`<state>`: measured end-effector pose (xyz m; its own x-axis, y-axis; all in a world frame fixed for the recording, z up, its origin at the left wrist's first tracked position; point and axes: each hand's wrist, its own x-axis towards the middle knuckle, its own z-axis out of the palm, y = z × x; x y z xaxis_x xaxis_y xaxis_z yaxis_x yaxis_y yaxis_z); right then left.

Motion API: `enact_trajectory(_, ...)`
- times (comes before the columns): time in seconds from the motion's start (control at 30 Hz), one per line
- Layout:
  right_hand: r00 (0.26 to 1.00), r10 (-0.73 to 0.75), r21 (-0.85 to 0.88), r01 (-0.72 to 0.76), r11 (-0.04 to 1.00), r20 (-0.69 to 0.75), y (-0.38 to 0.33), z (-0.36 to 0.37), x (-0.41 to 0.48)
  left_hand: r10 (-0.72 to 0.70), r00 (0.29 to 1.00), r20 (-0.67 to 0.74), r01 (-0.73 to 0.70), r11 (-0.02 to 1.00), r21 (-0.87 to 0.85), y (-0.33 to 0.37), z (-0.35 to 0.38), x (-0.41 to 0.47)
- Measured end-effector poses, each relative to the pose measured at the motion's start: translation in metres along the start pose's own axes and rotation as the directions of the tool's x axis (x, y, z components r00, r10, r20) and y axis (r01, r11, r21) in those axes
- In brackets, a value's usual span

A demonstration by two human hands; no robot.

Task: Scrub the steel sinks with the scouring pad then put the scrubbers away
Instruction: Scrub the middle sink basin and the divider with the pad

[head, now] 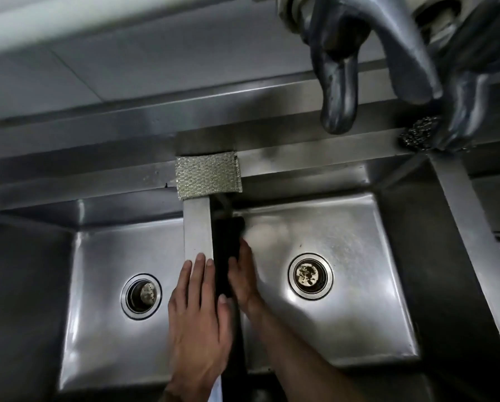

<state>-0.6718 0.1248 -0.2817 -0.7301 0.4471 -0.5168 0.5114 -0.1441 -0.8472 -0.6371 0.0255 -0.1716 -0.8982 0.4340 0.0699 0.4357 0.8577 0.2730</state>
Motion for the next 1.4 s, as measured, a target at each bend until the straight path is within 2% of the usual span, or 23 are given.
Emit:
enact_trajectory(0.1, 1.000, 0.028, 0.050, -0.029, 0.998, 0.010, 0.034, 0.000, -0.048, -0.014, 1.000, 0.006, 0.014, 1.000, -0.009, 0.000, 0.001, 0.001)
enact_trajectory(0.2, 0.997, 0.080, 0.140, -0.076, 0.987, -0.018, 0.025, -0.004, -0.068, -0.010, 1.000, -0.004, 0.010, 1.000, 0.000, -0.001, 0.001, 0.000)
enact_trajectory(0.4, 0.995, -0.028, 0.202, 0.047, 0.978, -0.100, -0.043, 0.002, -0.008, -0.018, 1.000, -0.025, 0.018, 1.000, -0.008, 0.001, -0.012, 0.031)
enact_trajectory(0.5, 0.987, -0.015, 0.334, 0.069, 0.940, -0.161, -0.082, 0.001, 0.027, 0.025, 0.999, -0.031, -0.025, 1.000, -0.011, 0.003, -0.020, 0.074)
enact_trajectory(0.57, 0.963, 0.014, 0.427, 0.106, 0.898, -0.269, -0.084, 0.004, 0.034, 0.056, 0.997, -0.045, -0.057, 0.998, -0.015, 0.008, -0.022, 0.103)
enact_trajectory(0.63, 0.925, 0.109, 0.535, 0.112, 0.837, -0.365, -0.077, 0.010, 0.031, 0.093, 0.993, -0.066, -0.095, 0.995, -0.016, 0.015, -0.023, 0.128)
enact_trajectory(0.73, 0.822, 0.275, 0.617, 0.114, 0.779, -0.498, -0.075, 0.004, 0.041, 0.176, 0.979, -0.104, -0.177, 0.984, 0.003, 0.020, -0.019, 0.163)
enact_trajectory(0.8, 0.770, 0.349, 0.661, 0.122, 0.740, -0.534, -0.081, -0.008, 0.057, 0.239, 0.963, -0.127, -0.234, 0.971, 0.053, 0.021, -0.013, 0.185)
enact_trajectory(0.87, 0.784, 0.359, 0.703, 0.134, 0.698, -0.507, -0.089, -0.016, 0.069, 0.297, 0.947, -0.122, -0.286, 0.953, 0.097, 0.022, -0.008, 0.203)
enact_trajectory(0.97, 0.866, 0.327, 0.773, 0.102, 0.626, -0.379, -0.099, -0.006, 0.078, 0.375, 0.924, -0.076, -0.361, 0.920, 0.152, 0.028, -0.002, 0.226)
enact_trajectory(1.07, 0.870, 0.303, 0.735, 0.094, 0.672, -0.388, -0.095, -0.001, 0.086, 0.458, 0.888, -0.035, -0.441, 0.871, 0.219, 0.028, 0.003, 0.239)
enact_trajectory(1.2, 0.837, 0.232, 0.621, 0.154, 0.769, -0.495, -0.088, -0.023, 0.089, 0.520, 0.853, 0.036, -0.505, 0.807, 0.308, 0.018, 0.013, 0.244)
enact_trajectory(1.4, 0.742, 0.110, 0.484, 0.310, 0.818, -0.662, -0.090, -0.084, 0.090, 0.560, 0.826, 0.069, -0.555, 0.784, 0.279, 0.013, 0.015, 0.246)
